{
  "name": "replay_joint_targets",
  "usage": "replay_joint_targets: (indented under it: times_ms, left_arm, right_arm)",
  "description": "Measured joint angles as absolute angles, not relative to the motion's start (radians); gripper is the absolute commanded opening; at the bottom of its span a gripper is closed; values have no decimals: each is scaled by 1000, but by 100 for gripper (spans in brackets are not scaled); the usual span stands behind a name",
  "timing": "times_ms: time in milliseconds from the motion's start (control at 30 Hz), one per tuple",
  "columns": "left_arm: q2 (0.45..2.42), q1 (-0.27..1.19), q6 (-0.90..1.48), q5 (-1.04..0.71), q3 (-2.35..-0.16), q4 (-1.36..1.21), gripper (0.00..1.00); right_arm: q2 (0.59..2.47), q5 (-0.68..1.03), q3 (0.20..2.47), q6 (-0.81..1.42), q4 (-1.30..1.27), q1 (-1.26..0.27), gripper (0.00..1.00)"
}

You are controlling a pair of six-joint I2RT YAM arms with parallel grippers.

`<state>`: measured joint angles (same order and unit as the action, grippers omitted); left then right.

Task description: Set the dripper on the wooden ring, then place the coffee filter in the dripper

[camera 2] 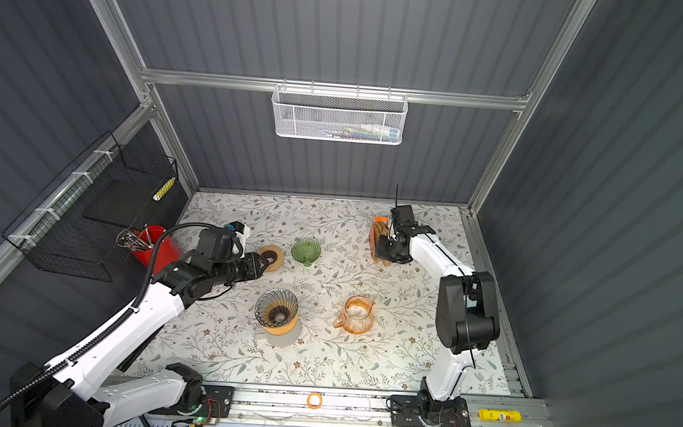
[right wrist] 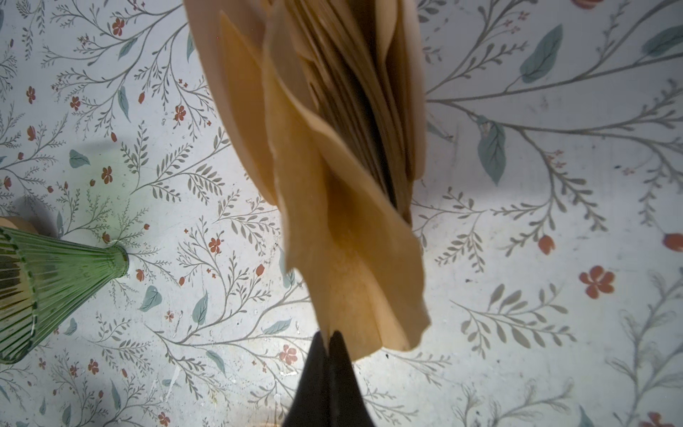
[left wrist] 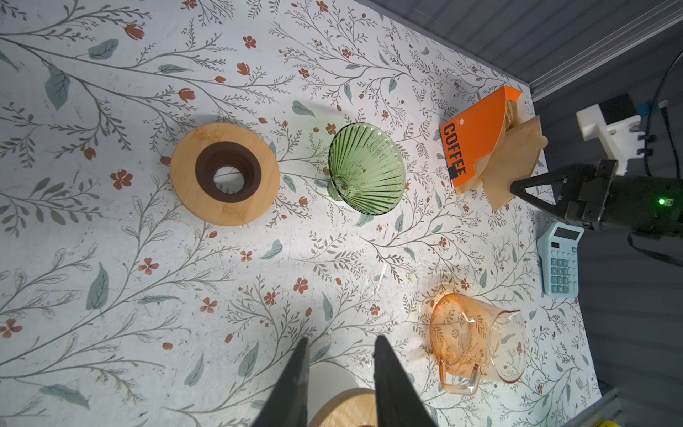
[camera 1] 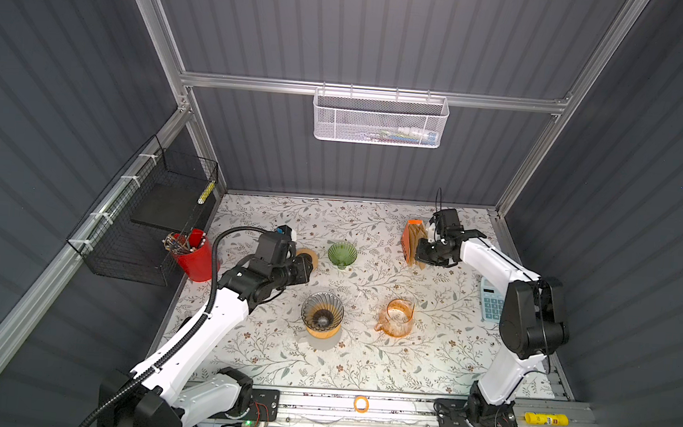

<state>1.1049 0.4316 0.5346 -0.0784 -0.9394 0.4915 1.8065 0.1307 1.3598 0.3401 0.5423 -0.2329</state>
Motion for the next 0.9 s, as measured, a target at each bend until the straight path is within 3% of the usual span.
replay_joint_targets:
  times_ms: [900]
  left_arm:
    - [1085, 432, 535, -78, -921, 477, 31]
  right_arm:
    - [1673, 60, 1315, 340, 612, -237, 0]
